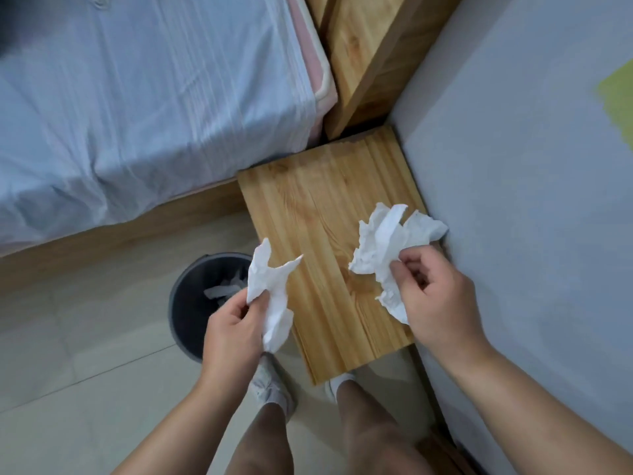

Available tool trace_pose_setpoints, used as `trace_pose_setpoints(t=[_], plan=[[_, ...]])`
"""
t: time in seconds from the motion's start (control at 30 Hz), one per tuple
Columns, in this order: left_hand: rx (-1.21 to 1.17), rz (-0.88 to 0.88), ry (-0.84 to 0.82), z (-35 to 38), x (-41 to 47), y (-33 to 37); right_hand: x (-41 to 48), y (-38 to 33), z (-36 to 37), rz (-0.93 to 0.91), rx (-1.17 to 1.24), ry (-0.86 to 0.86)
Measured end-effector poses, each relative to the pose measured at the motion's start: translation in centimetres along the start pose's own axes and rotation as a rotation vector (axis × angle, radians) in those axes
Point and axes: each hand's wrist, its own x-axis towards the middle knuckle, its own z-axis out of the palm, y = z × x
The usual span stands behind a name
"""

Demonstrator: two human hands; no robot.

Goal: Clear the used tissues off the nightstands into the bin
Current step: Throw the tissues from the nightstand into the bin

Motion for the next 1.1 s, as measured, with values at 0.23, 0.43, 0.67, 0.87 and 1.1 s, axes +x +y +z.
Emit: trace_pose_setpoints(t=[0.23,0.43,0.67,0.87,1.1], plan=[[-0.049,-0.173,0.223,-8.8,1.4,-6.1,-1.6,-4.2,11.5,0.105,0.127,-0.275],[-0.101,-0.340,0.239,-11.3,4.9,-13.0,-2.8,-3.7,21.7,0.163,-0.009,-0.478],[-0.179,-0.472,0.109,-10.7,8.9,-16.5,-2.7,-0.8,28.8,0.314,-0.146,-0.668],[-0.192,-0.451,0.163,-9.7,8.8,-15.4,-2.4,-0.7,27.0,0.322,-0.110,-0.678],[-0.069,-0.185,0.155,-6.4,6.3,-8.6,-2.2,-2.9,19.0,0.238,0.081,-0.637]])
